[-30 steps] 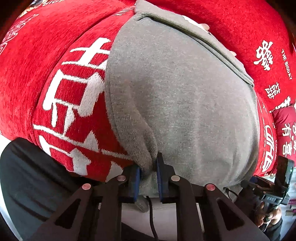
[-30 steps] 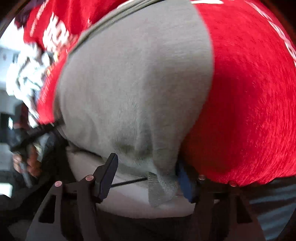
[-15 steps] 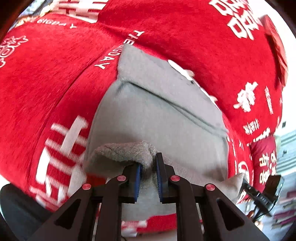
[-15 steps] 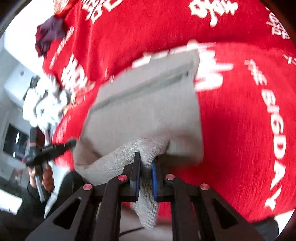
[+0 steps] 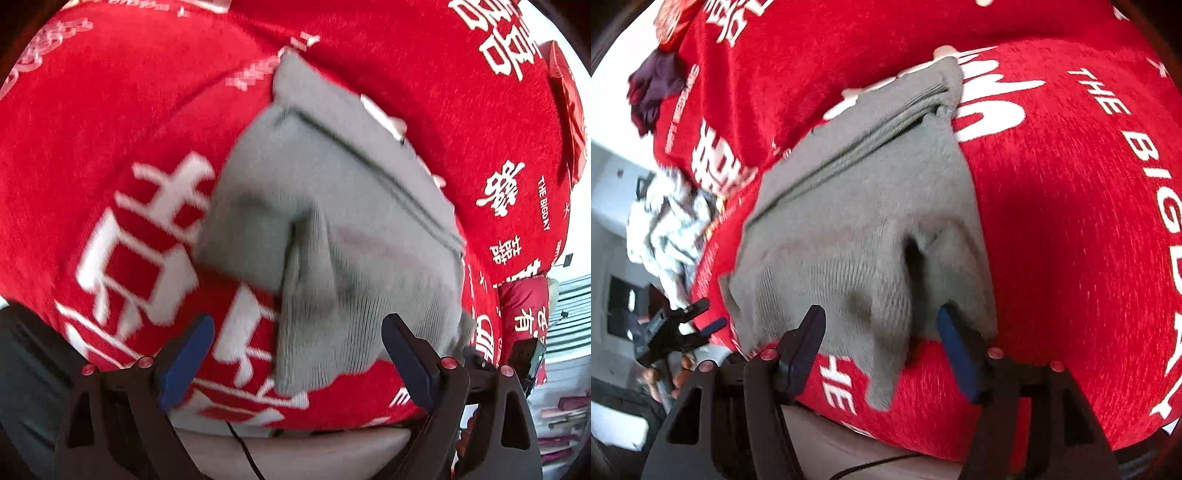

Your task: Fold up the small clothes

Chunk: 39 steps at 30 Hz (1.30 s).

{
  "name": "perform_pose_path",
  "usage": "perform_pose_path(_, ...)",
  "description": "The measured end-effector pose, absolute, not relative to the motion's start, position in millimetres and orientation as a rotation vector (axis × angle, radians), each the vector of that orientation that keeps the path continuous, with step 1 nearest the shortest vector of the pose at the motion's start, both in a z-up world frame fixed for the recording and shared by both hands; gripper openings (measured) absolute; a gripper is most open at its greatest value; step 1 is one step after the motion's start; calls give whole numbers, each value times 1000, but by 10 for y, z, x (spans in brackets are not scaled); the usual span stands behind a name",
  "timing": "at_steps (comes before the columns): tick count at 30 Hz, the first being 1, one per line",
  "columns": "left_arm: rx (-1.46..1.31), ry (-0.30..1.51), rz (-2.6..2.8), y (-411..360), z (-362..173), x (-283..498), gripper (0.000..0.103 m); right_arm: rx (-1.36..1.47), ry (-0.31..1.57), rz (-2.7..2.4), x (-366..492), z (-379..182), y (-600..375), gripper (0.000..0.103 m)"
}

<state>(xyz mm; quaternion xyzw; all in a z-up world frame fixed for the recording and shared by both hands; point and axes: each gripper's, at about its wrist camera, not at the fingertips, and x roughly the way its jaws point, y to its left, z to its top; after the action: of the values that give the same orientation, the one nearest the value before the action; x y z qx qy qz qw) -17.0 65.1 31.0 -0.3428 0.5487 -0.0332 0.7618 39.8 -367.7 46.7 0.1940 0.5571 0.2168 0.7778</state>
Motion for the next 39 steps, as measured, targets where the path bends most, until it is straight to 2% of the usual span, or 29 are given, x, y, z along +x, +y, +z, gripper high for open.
perform_pose_path(3, -732, 1243, -84, 496, 185, -133, 93, 406, 1203, 474, 395, 485, -3632, 67)
perform_pose_path(10, -635, 1188, -82, 284, 258, -43, 92, 495, 1243, 500, 297, 373, -3719, 67)
perform_pose_path(12, -592, 1171, -82, 222, 280, -13, 71, 526, 1252, 502, 288, 314, -3742, 63)
perform_pose_path(13, -545, 1164, -80, 197, 299, -7, 38, 536, 1241, 514, 282, 315, -3734, 61)
perform_pose_path(14, -500, 1167, -86, 171, 295, 2, 12, 535, 1243, 526, 283, 311, -3723, 51)
perform_pose_path(15, -510, 1183, -108, 171, 258, 11, 12, 523, 1252, 532, 295, 302, -3682, 37)
perform_pose_path(16, -537, 1177, -106, 205, 247, 1, 11, 497, 1268, 525, 308, 285, -3634, 31)
perform_pose_path(17, -558, 1176, -107, 232, 251, -5, 11, 455, 1285, 512, 318, 273, -3572, 17)
perform_pose_path(18, -560, 1177, -104, 250, 261, -13, 11, 412, 1291, 504, 315, 290, -3515, 11)
perform_pose_path(24, -558, 1056, -110, 411, 692, -169, 10, 364, 1108, 540, 211, 845, -3517, 9)
perform_pose_path(39, -523, 945, -101, 605, 1249, 389, 10, 256, 936, 453, 655, 1501, -3411, 8)
